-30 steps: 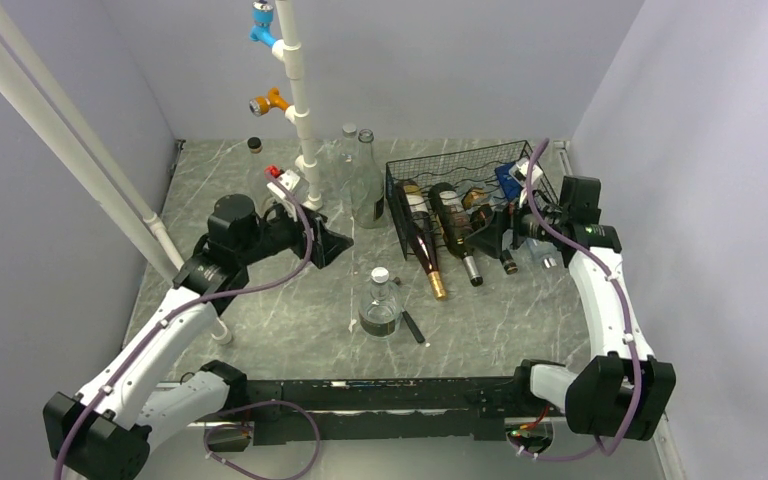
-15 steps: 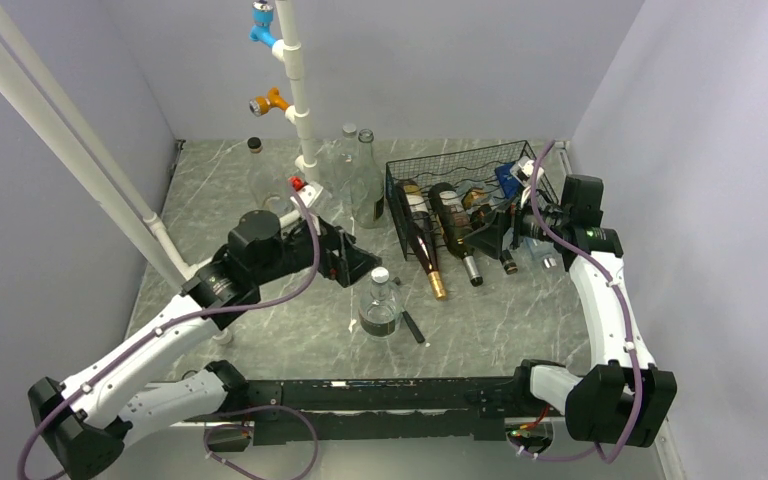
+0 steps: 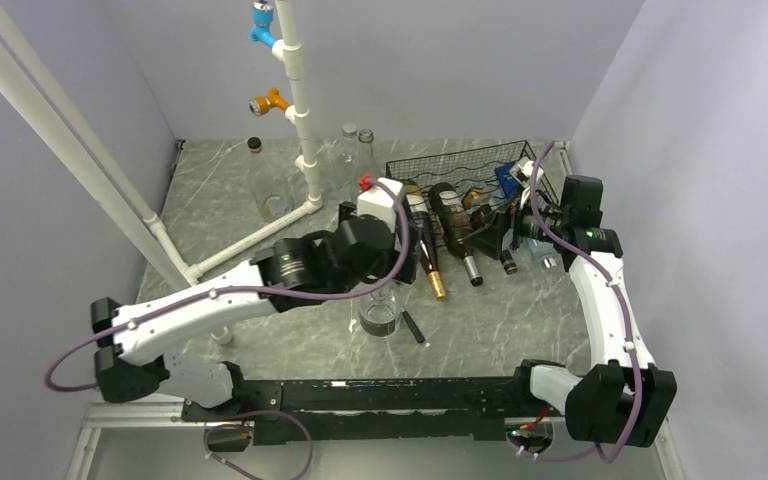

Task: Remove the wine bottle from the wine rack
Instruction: Pick up the wine bottle from the center of the board.

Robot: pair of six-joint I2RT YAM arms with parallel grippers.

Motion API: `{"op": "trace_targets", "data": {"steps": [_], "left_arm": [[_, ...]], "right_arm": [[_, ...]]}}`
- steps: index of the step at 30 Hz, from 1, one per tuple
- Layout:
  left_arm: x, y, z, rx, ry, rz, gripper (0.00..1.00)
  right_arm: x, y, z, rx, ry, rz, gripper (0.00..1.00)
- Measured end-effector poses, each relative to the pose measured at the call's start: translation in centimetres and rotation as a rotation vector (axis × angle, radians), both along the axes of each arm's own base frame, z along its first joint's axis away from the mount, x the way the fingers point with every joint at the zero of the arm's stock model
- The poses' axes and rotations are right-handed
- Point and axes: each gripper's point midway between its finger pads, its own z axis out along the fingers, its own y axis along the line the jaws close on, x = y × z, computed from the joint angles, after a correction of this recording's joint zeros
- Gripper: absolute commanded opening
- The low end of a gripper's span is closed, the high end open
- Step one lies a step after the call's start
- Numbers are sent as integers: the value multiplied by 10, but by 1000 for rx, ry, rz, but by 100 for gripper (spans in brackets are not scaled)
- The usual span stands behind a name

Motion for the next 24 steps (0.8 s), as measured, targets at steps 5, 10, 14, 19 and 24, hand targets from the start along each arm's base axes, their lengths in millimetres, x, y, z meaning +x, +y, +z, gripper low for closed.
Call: {"op": "trace_targets", "data": {"steps": [5,10,14,19,24], "left_arm": [[5,-5,-31,170,11,69,99],[5,2,-57,288,34,104,99],[5,8,-63,315,46,126,99],[4,11,-65,304,63,151,99],[1,13,-72,298,91,171,96]], "right_arm": [[0,0,-1,0,3,0,99],[0,0,-1,0,3,0,99],[0,0,-1,0,3,0,99],[0,0,-1,0,3,0,99],[0,0,-1,0,3,0,99]]}}
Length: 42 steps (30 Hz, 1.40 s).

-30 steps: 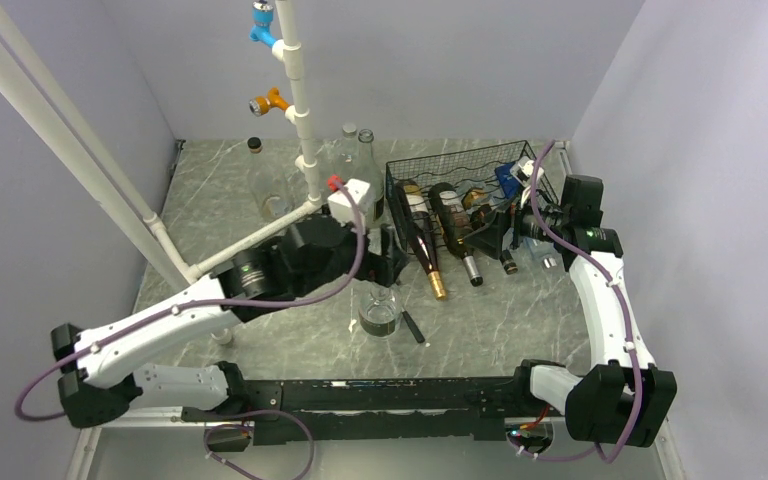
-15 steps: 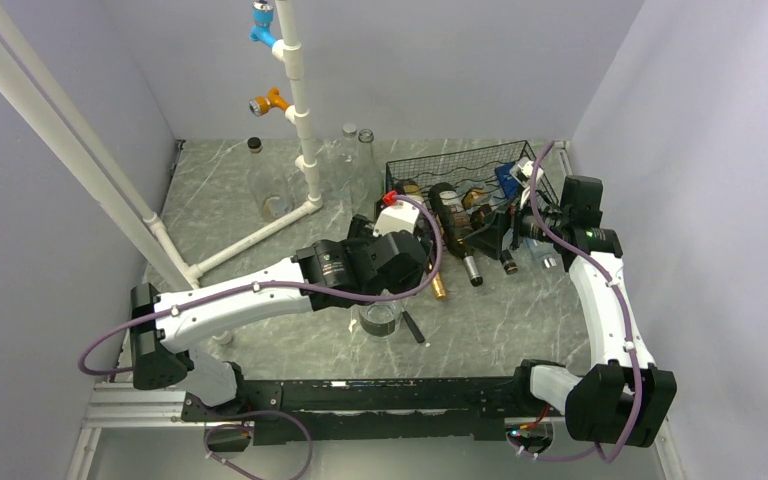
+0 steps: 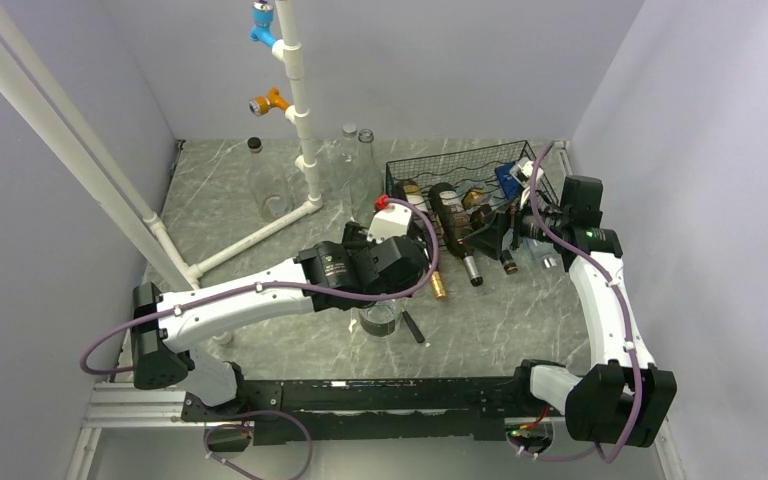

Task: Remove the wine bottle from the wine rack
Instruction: Pick up the wine bottle from the center of the board.

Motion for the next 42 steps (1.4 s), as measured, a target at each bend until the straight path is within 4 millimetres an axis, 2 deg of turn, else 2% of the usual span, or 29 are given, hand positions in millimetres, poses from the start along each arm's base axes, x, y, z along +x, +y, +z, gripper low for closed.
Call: {"op": "trace_targets", "data": {"steps": [12,18,29,35,42], "left_arm": [[-10,5,-13,-8,60,39,81],[-14,4,-17,-9,84,37,71],[-18,2,-23,-1,107,26,67],[-18,1,-26,7,110,26,59],[-19,4,-32,23,116,27,56]], "right_arm": [[0,0,0,0,0,0,99],[0,0,0,0,0,0,99],[0,0,0,0,1,0,99],[0,0,-1,0,2,0,99],[0,0,-1,0,3,0,99]]}}
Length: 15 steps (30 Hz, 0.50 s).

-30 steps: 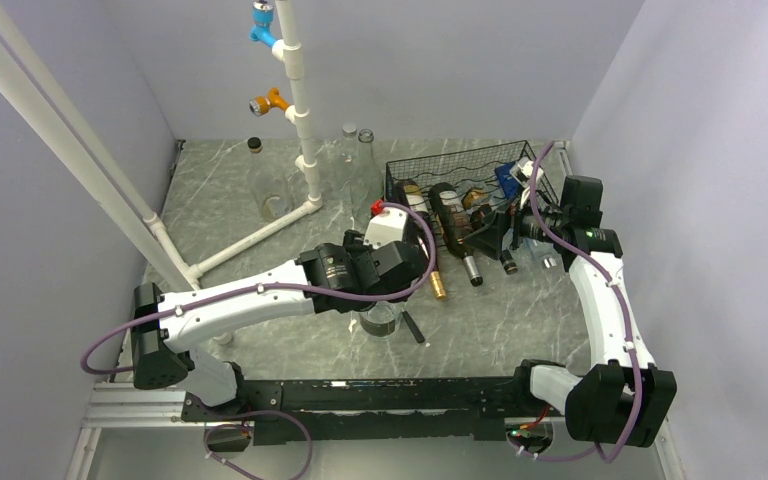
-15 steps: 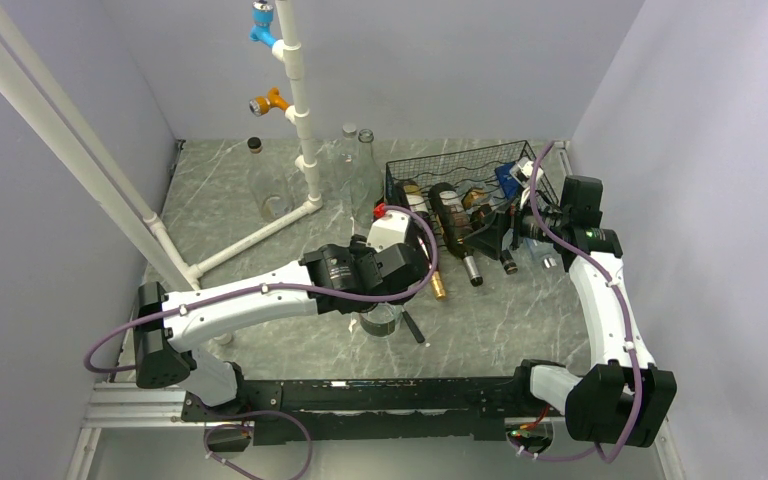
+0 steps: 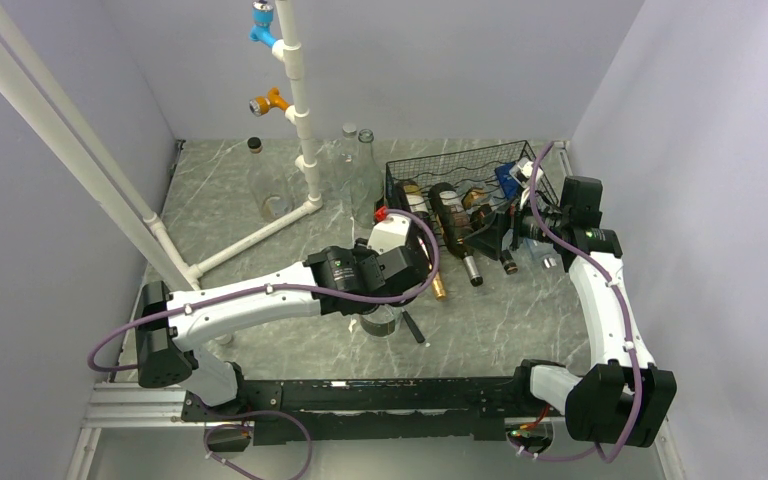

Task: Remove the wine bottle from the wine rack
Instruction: Pick up the wine bottle from the center of the board.

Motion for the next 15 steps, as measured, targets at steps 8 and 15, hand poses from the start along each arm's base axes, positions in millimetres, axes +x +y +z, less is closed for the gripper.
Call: {"op": "trace_targets", "data": {"steps": [8,15], "left_arm": [[0,1,-4,9,3,-1,35],[-1,-1,-3,4,0,-10,2]], "right_arm": [[0,0,0,0,0,0,99],[0,0,0,-1,-1,0,99]]}}
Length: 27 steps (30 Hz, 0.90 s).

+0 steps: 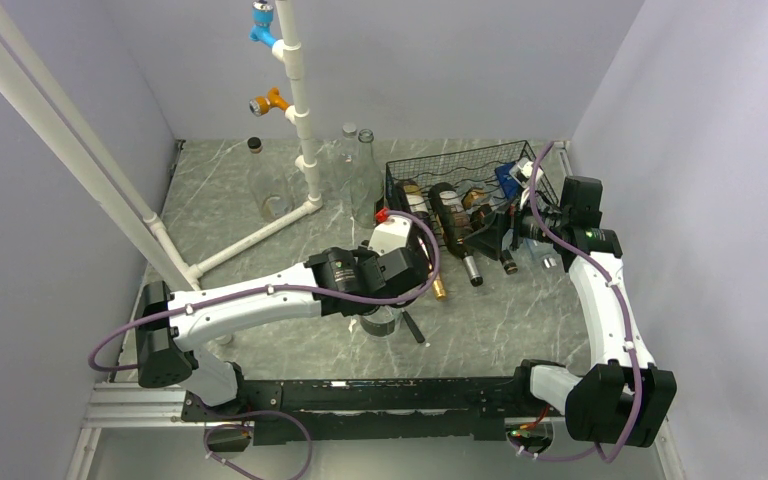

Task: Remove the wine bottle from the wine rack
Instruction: Pick up the wine bottle from the center of the board.

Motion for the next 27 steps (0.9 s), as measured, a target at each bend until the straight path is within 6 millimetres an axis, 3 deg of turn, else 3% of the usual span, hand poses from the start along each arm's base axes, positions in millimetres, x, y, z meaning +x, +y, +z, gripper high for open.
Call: {"op": "trace_targets", "data": {"steps": [6,12,18,27], "left_arm": [[2,2,1,14,-16,-4,0],[15,19,4,72,-45,1,0],[44,52,11,98,-77,61,0],[104,103,43,27,-209,194,0]], "right_arm": [[0,0,0,0,0,0,99],[0,0,0,0,0,0,99],[0,0,0,0,0,0,99],[0,0,0,0,0,0,99]]}}
